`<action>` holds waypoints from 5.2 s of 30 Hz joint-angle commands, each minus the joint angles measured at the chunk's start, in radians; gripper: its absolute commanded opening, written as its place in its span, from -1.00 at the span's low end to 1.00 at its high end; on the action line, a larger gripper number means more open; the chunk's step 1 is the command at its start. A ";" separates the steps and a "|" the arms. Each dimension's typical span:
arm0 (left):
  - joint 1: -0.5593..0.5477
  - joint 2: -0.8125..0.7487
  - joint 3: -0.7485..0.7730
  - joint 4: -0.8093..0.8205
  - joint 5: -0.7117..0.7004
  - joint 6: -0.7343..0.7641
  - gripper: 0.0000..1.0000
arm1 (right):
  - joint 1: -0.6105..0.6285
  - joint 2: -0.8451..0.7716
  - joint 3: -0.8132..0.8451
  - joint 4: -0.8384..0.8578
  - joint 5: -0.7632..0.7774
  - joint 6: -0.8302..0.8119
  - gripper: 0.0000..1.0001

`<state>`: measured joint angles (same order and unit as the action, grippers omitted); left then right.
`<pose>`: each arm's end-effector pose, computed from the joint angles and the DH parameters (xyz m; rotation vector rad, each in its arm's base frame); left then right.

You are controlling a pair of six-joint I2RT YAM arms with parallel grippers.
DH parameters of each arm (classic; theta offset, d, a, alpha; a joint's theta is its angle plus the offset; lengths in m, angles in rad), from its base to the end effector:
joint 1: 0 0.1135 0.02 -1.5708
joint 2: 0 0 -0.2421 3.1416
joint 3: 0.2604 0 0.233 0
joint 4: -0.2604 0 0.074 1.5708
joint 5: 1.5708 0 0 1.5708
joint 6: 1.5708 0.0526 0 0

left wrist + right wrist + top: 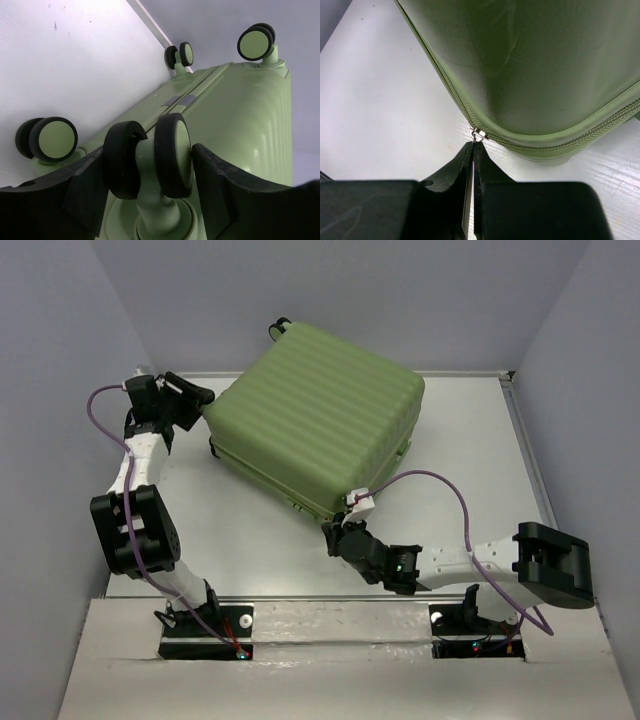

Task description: Pack the luggage

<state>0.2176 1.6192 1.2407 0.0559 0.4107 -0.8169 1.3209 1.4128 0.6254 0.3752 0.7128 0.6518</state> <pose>0.3746 0.0613 0.2891 -0.7003 1.8142 -0.7915 0.1044 0.2701 0.1898 -0.1843 1.9210 0.6378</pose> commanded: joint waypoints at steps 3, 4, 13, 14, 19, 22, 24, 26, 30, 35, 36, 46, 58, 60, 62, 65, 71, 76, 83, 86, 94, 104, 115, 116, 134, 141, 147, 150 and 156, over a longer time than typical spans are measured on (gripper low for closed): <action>-0.004 -0.033 -0.030 0.200 0.022 -0.045 -0.18 | 0.041 -0.018 -0.024 0.002 -0.124 0.019 -0.86; -0.004 -0.038 -0.038 0.220 0.020 -0.042 -0.40 | 0.041 -0.021 -0.026 0.001 -0.124 0.019 -0.86; -0.007 -0.231 -0.286 0.352 -0.047 -0.050 -0.89 | 0.031 -0.054 0.059 -0.061 -0.117 -0.108 -0.86; -0.006 -0.261 -0.323 0.366 -0.053 -0.056 -0.88 | 0.018 -0.061 0.077 -0.074 -0.143 -0.122 -0.86; -0.024 -0.512 -0.607 0.400 -0.084 -0.053 -0.89 | -0.049 -0.091 0.149 -0.090 -0.272 -0.191 -0.86; -0.087 -0.685 -0.763 0.384 -0.093 -0.044 -0.88 | -0.058 -0.046 0.200 -0.101 -0.312 -0.207 -0.86; -0.173 -0.824 -0.852 0.348 -0.125 -0.039 -0.89 | -0.058 -0.007 0.217 -0.069 -0.356 -0.196 -0.86; -0.281 -0.919 -0.921 0.276 -0.163 -0.039 -0.88 | -0.014 0.076 0.252 -0.010 -0.403 -0.184 -0.86; -0.354 -1.169 -0.943 0.075 -0.164 -0.019 -0.88 | 0.061 0.248 0.396 0.004 -0.426 -0.240 -0.86; -0.369 -1.351 -0.934 -0.140 -0.073 -0.013 -0.88 | 0.052 0.281 0.384 0.062 -0.424 -0.267 -0.86; -0.380 -1.355 -0.935 -0.146 -0.063 -0.013 -0.88 | 0.052 0.270 0.369 0.068 -0.421 -0.270 -0.86; -0.749 -1.205 -0.969 0.096 -0.246 -0.125 -0.88 | -0.115 -0.119 -0.009 0.084 -0.478 -0.261 -0.86; -1.238 -0.725 -0.725 0.360 -0.572 -0.103 -0.89 | -0.033 -0.023 -0.004 0.192 -0.534 -0.210 -0.87; -1.238 -0.740 -0.687 0.306 -0.569 -0.076 -0.88 | -0.002 0.040 0.008 0.329 -0.474 -0.207 -0.86; -1.238 -0.759 -0.673 0.250 -0.563 -0.064 -0.88 | -0.002 0.064 -0.045 0.463 -0.411 -0.178 -0.86; -1.238 -0.827 -0.689 0.228 -0.564 -0.088 -0.88 | -0.002 0.086 -0.053 0.620 -0.323 -0.208 -0.86; -1.236 -0.914 -0.716 0.170 -0.540 -0.116 -0.88 | -0.002 0.120 -0.052 0.794 -0.187 -0.254 -0.86; -1.236 -0.865 -0.617 0.099 -0.538 -0.002 -0.84 | 0.008 0.019 -0.173 0.661 -0.254 -0.132 -0.79; -1.154 -0.777 -0.325 -0.190 -0.573 0.241 0.87 | 0.028 -0.267 -0.296 0.219 -0.367 -0.008 -0.10; -0.993 -0.762 -0.245 -0.294 -0.546 0.342 0.89 | 0.028 -0.382 -0.274 0.029 -0.414 0.015 0.36; -0.499 -0.514 -0.144 -0.229 -0.224 0.522 0.65 | 0.028 -0.596 -0.316 -0.211 -0.371 0.069 -0.11; -0.468 -0.208 0.060 -0.068 -0.128 0.793 0.56 | 0.028 -0.540 -0.274 -0.268 -0.371 0.069 -0.12; -0.469 0.053 0.290 -0.146 -0.041 1.013 0.74 | 0.028 -0.488 -0.239 -0.256 -0.411 0.032 0.44; -0.469 0.077 0.314 -0.184 -0.032 1.024 0.74 | 0.028 -0.489 -0.242 -0.252 -0.414 0.032 0.48; -0.554 0.361 0.637 -0.291 -0.081 1.090 -0.42 | 0.028 -0.546 -0.342 -0.263 -0.368 0.143 0.45; -0.537 0.283 0.438 -0.150 -0.283 1.016 -0.88 | -0.009 -0.666 -0.300 -0.579 -0.124 0.347 -0.71; -0.489 0.203 0.194 -0.036 -0.361 0.915 -0.89 | -0.237 -0.800 -0.265 -0.707 -0.022 0.275 -0.86; -0.489 0.185 0.148 -0.047 -0.375 0.871 -0.89 | -0.356 -0.868 -0.277 -0.719 0.026 0.233 -0.86; -0.500 0.073 0.045 -0.070 -0.360 0.831 -0.89 | -0.469 -0.894 -0.236 -0.612 0.090 0.021 -0.86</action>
<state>-0.3054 1.7489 1.3731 0.1383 0.1932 0.1299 0.9028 0.5037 0.3191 -0.3447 0.6853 0.8490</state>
